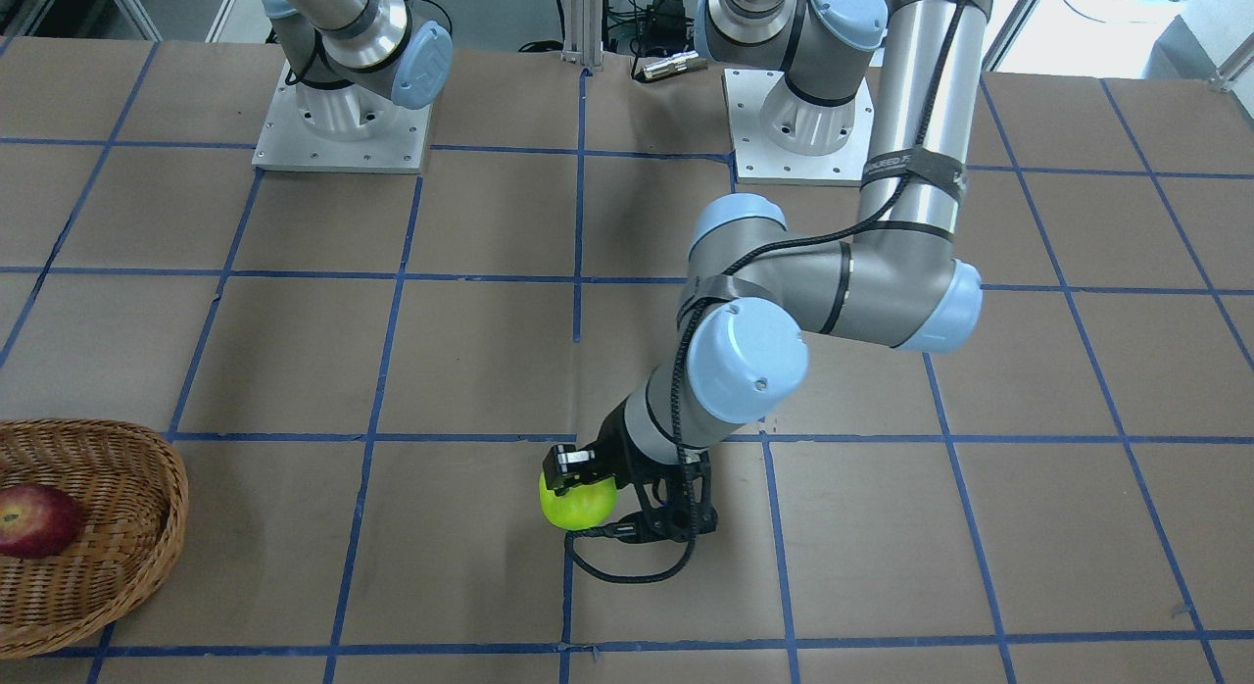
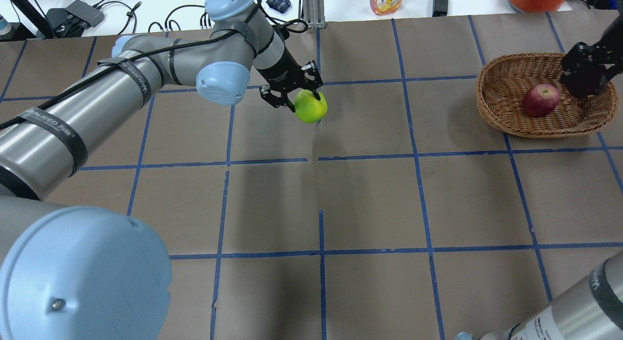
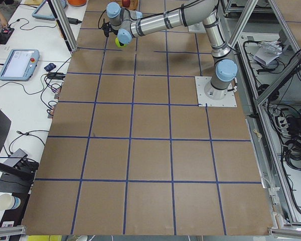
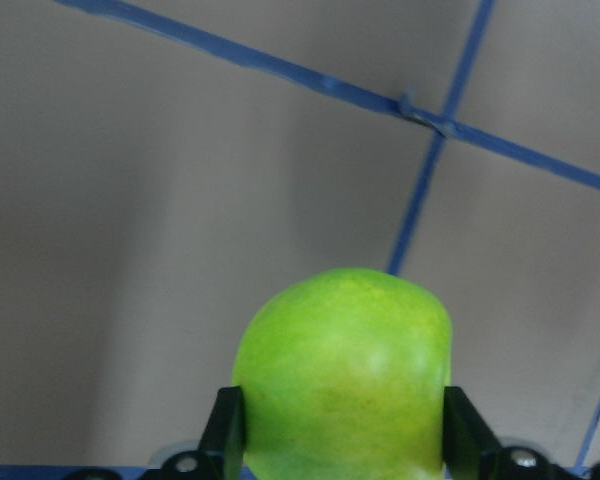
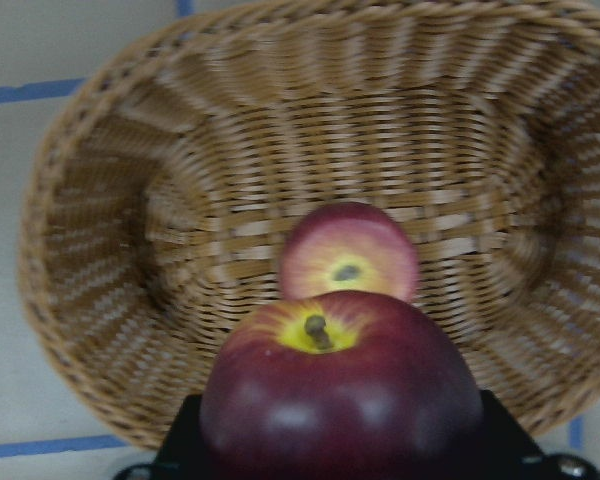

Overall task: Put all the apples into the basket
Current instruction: 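Drop the dark apple in the basket with right while left sets green apple down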

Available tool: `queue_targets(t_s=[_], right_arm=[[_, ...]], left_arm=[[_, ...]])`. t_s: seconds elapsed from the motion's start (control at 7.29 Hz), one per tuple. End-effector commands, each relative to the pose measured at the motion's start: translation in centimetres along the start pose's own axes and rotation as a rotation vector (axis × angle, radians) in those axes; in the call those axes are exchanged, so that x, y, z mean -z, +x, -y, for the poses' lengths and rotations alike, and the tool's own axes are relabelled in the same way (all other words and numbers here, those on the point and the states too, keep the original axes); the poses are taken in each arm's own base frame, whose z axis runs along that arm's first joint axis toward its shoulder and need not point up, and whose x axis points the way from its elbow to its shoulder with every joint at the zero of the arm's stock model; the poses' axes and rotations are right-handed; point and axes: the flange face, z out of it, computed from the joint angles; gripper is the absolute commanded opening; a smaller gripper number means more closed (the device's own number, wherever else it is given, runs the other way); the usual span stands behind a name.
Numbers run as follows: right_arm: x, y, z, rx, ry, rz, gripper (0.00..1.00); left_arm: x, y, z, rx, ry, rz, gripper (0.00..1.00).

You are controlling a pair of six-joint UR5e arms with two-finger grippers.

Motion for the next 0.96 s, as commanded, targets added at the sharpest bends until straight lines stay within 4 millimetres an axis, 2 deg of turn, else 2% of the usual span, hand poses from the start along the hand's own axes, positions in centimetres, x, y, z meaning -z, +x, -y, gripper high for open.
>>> queue_targets(t_s=[0.0, 0.14, 0.27, 0.41, 0.55, 0.69, 0.82], right_arm=[[-4.5, 3.6, 1.1, 0.042, 0.045, -0.04, 0.0], [-5.2, 3.6, 1.2, 0.041, 0.046, -0.028, 0.14], [-5.0, 3.5, 1.4, 0.042, 0.065, -0.03, 0.96], [-4.9, 3.4, 1.6, 0.045, 0.09, -0.029, 1.0], [-4.7, 3.5, 1.5, 0.034, 0.084, -0.041, 1.0], [-3.5, 3.0, 1.3, 0.034, 0.078, -0.04, 1.0], [-0.1, 1.5, 0.2, 0.038, 0.049, -0.008, 1.0]], left_arm=[[-2.2, 0.7, -2.1, -0.005, -0.005, 0.028, 1.0], [-0.2, 0.3, -1.1, -0.009, 0.036, 0.035, 1.0], [3.1, -3.3, 1.6, 0.018, 0.088, 0.069, 1.0], [7.9, -5.2, 2.4, 0.025, 0.119, 0.03, 1.0], [13.6, -6.7, 2.6, -0.001, 0.109, 0.016, 1.0], [19.4, -9.0, 2.6, -0.047, 0.071, 0.037, 1.0], [25.0, -10.1, 1.2, -0.091, 0.042, 0.103, 1.0]])
